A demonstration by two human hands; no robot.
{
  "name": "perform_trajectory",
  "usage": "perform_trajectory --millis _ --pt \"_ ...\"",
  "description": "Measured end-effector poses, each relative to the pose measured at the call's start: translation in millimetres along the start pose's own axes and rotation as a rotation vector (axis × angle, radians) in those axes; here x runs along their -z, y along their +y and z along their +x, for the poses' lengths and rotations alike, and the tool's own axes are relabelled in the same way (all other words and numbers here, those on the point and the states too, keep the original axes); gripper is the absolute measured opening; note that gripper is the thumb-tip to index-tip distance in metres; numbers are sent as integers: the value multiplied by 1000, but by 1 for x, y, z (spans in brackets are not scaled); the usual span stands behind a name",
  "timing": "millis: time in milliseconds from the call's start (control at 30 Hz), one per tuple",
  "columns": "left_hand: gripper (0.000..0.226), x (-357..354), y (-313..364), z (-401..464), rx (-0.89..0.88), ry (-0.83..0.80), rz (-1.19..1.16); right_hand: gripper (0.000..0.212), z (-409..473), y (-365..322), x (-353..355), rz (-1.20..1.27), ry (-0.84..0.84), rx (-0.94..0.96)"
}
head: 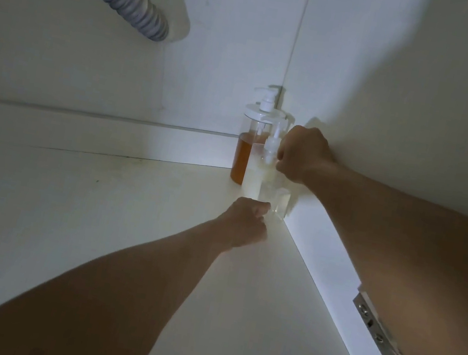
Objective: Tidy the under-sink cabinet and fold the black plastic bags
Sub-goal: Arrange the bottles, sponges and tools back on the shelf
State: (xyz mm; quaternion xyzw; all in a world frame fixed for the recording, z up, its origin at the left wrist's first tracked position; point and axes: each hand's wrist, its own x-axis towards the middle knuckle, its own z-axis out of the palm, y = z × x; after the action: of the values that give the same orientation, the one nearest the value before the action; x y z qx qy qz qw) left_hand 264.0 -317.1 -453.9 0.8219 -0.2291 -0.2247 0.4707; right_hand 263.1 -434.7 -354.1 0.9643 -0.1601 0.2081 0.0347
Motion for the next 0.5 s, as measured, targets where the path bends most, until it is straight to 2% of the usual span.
perform_trajectory --millis 33,100,133,200,267,500 --pt "23 0 -2 0 -20 11 -12 24 -2 0 3 39 -11 27" --pt "64 -2 -4 2 -29 56 -66 27 -7 -2 9 126 -47 39" --pt "72 -3 -3 2 -26 108 -72 28 -8 -2 12 144 -70 39" --pt "73 -4 -1 0 -45 205 -74 29 -8 1 14 134 -113 69" --pt "72 -6 0 -1 -65 256 -43 30 -10 1 10 107 -73 108" --pt "76 -12 -7 0 -48 212 12 29 -17 6 -3 125 19 18"
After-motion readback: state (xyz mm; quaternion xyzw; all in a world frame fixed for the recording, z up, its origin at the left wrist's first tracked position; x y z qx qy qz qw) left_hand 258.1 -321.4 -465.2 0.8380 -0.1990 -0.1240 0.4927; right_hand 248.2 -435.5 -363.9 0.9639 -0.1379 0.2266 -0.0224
